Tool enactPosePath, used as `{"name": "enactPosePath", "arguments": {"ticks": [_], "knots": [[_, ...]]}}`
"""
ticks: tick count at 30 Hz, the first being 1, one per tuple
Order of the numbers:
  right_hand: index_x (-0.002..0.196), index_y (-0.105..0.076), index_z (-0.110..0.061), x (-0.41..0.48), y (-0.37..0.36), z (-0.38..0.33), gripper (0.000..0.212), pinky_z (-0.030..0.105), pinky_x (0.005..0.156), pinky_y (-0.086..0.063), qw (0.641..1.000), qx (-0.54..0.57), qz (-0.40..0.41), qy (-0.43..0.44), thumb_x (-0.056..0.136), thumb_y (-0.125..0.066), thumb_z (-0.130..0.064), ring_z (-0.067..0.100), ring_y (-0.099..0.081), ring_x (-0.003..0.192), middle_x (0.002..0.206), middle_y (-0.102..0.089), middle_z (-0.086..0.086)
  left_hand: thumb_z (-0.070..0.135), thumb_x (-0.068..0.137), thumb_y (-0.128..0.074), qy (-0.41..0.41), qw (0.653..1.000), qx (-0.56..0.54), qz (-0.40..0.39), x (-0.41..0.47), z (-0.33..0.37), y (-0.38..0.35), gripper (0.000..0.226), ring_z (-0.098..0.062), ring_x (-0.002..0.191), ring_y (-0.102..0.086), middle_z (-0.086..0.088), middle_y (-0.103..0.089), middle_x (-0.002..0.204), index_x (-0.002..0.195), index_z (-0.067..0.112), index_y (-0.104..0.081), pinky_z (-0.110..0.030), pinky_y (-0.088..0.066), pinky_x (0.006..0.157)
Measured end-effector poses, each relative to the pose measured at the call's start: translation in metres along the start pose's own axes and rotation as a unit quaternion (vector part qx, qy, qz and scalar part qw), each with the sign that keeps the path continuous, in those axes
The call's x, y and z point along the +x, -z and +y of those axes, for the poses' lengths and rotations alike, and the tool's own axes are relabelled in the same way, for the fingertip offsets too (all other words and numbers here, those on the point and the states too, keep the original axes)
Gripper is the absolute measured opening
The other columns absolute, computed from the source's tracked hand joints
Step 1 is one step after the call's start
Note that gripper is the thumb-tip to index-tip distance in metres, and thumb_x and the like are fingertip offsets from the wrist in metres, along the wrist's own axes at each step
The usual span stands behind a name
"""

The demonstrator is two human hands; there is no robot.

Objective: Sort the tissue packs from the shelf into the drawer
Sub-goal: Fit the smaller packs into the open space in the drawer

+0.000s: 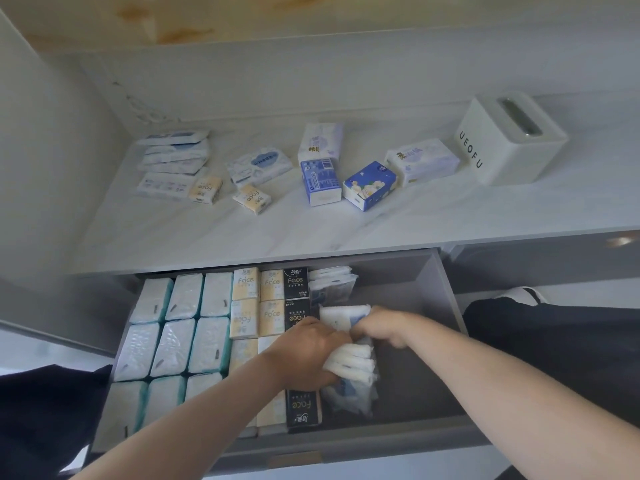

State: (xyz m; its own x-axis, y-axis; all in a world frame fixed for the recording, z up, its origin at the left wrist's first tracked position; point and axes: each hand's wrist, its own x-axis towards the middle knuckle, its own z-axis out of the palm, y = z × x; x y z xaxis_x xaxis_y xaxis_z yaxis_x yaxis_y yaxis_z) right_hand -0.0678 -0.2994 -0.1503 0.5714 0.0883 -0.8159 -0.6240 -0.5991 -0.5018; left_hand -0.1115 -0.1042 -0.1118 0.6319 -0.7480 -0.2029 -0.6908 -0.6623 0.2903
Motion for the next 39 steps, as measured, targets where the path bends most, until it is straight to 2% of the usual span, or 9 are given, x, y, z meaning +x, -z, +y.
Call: {"name": "enactPosePath", "arguments": {"ticks": [2,6,14,21,26,30,33,36,39], "knots": [[0.101,-0.066,-0.012,-0.002,0.012,0.007,0.064,0.028,0.07,-0.051,0.999,-0.001,0.018,0.035,0.039,-0.074,-0.028,0.018,-0.067,0.083,0.096,-0.072,0.005,0.044,0.077,-0.063,0.003,1.0,-0.006,0.004,0.001,0.002,0.003,0.052,-0.02,0.099,-0.059,0.002,-0.066,0.104,0.123,0.022,-0.055,-0.031,-0.032,0.106],[0.08,-0.067,-0.016,-0.033,0.033,-0.002,0.022,0.018,0.06,-0.044,0.987,-0.002,0.067,0.148,0.065,-0.072,-0.001,0.007,-0.058,0.065,0.071,-0.065,-0.006,0.044,0.073,-0.062,-0.002,0.999,0.007,0.048,0.007,0.002,0.009,0.041,-0.017,0.087,-0.06,0.008,-0.066,0.094,0.109,0.024,-0.06,-0.033,-0.039,0.099],[0.091,-0.068,-0.032,-0.042,0.028,-0.01,0.037,0.011,0.062,-0.043,0.944,-0.055,0.158,0.283,0.068,-0.075,-0.005,-0.005,-0.06,0.07,0.084,-0.069,-0.016,0.027,0.062,-0.064,0.1,0.974,0.129,0.154,0.009,0.007,0.004,0.041,-0.026,0.088,-0.052,-0.001,-0.057,0.093,0.103,0.021,-0.062,-0.036,-0.037,0.09],[0.095,-0.061,-0.035,-0.032,0.027,-0.002,0.03,0.014,0.064,-0.045,0.953,-0.073,0.144,0.257,0.078,-0.075,-0.014,0.003,-0.062,0.082,0.092,-0.067,-0.015,0.02,0.064,-0.071,0.122,0.96,0.2,0.155,0.015,0.008,0.004,0.051,-0.035,0.124,-0.043,-0.012,-0.042,0.134,0.113,0.012,-0.058,-0.049,-0.025,0.114],[0.113,-0.033,-0.049,-0.024,0.012,0.001,0.061,0.039,0.086,-0.056,0.967,-0.101,0.114,0.202,0.079,-0.064,-0.009,0.018,-0.061,0.103,0.123,-0.055,-0.005,0.014,0.083,-0.061,0.11,0.98,0.167,0.022,0.024,0.001,0.001,0.093,-0.025,0.151,-0.003,-0.008,-0.006,0.163,0.153,0.015,0.0,-0.044,-0.001,0.123],[0.143,-0.018,-0.031,-0.025,0.011,-0.002,0.079,0.028,0.058,-0.05,0.99,-0.053,0.119,0.06,0.081,-0.061,-0.005,0.017,-0.058,0.086,0.116,-0.054,0.005,0.024,0.094,-0.05,0.128,0.971,0.196,-0.042,0.026,0.0,-0.001,0.086,-0.028,0.15,0.008,-0.011,0.014,0.163,0.155,0.011,0.009,-0.047,0.005,0.121],[0.136,-0.045,-0.006,-0.018,0.005,0.002,0.061,0.04,0.062,-0.061,0.993,0.057,0.097,-0.03,0.077,-0.059,0.001,0.023,-0.063,0.091,0.12,-0.061,0.013,0.034,0.095,-0.048,0.134,0.972,0.192,-0.031,0.03,0.005,0.001,0.082,-0.031,0.149,-0.002,-0.014,0.002,0.163,0.155,0.004,0.0,-0.047,0.0,0.121],[0.116,-0.06,-0.019,-0.014,0.002,-0.006,0.053,0.041,0.086,-0.059,0.988,0.099,0.11,0.042,0.068,-0.05,0.003,0.023,-0.065,0.101,0.107,-0.068,0.005,0.045,0.091,-0.051,0.14,0.975,0.17,0.0,0.032,0.007,0.003,0.086,-0.031,0.147,-0.009,-0.015,-0.006,0.162,0.153,0.001,-0.01,-0.045,-0.004,0.122],[0.127,-0.055,-0.026,-0.015,-0.002,-0.013,0.061,0.031,0.085,-0.055,0.992,0.071,0.07,0.083,0.076,-0.045,0.005,0.018,-0.06,0.109,0.113,-0.065,-0.002,0.053,0.09,-0.051,0.163,0.976,0.147,0.015,0.029,0.005,0.002,0.098,-0.029,0.15,-0.001,-0.013,0.003,0.163,0.155,0.004,0.004,-0.043,0.002,0.122]]}}
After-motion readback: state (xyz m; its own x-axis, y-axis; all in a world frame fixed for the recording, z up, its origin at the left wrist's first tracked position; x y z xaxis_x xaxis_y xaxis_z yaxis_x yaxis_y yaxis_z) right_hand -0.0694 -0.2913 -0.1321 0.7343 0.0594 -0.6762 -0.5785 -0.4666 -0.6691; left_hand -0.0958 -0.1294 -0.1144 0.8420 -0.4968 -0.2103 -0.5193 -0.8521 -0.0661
